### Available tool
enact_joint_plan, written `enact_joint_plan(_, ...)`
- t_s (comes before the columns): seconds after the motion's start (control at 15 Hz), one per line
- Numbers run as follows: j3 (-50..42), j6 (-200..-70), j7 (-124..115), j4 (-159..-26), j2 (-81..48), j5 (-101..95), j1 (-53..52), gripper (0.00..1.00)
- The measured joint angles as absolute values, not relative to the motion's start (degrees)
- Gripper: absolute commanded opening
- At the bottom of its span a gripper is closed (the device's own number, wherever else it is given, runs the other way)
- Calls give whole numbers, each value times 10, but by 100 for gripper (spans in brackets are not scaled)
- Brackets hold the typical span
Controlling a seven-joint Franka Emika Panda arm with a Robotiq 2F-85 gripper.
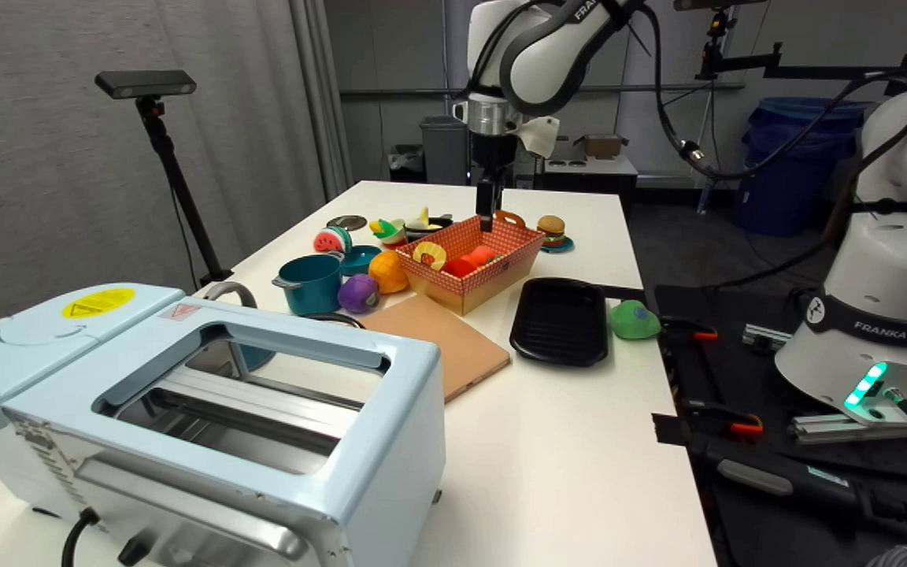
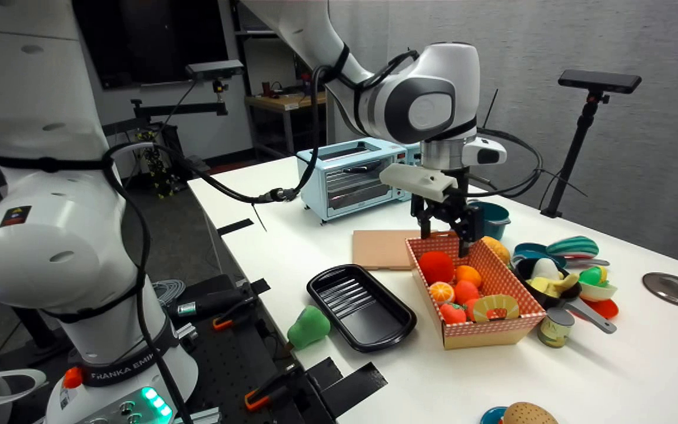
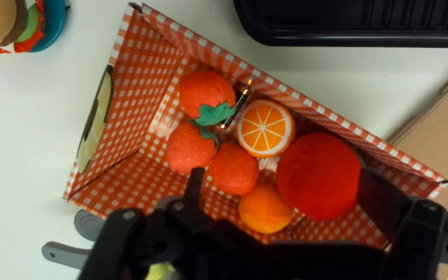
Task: Put the red plushy on the black tray
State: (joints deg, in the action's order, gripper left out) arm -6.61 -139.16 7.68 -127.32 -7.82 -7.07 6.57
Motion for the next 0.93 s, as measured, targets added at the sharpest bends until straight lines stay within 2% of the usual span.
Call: enact_joint_plan(0.93,-41,-1390,77,-1157,-228,-75,32,100)
